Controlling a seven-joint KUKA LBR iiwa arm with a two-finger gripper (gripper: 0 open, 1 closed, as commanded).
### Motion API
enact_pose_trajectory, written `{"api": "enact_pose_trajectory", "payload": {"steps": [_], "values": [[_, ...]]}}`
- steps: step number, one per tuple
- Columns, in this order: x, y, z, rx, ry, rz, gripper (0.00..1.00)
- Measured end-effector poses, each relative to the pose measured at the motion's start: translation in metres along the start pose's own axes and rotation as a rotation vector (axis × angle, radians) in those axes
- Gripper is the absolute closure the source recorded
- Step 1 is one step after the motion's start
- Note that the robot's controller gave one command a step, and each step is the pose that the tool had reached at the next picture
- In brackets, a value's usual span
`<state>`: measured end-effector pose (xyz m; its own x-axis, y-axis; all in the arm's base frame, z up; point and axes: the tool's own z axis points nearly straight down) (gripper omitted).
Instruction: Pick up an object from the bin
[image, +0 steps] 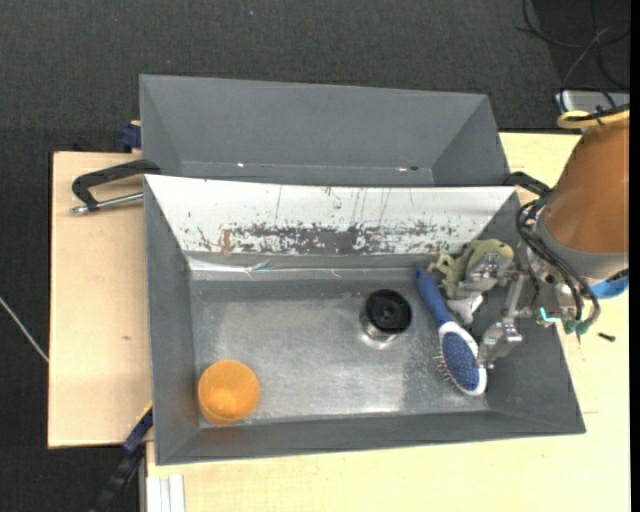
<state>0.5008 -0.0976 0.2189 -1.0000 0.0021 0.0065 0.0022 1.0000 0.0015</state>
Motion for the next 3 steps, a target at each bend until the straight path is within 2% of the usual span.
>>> {"api": "enact_pose_trajectory", "payload": {"steps": [1,2,3], "values": [[-0.044,0.024,0.111,0.0,-0.003,-0.23,0.0],[-0.061,0.064,0.133,0.006,-0.024,-0.247,0.0],[-0.065,0.064,0.128,0.007,-0.044,-0.247,1.0]]}}
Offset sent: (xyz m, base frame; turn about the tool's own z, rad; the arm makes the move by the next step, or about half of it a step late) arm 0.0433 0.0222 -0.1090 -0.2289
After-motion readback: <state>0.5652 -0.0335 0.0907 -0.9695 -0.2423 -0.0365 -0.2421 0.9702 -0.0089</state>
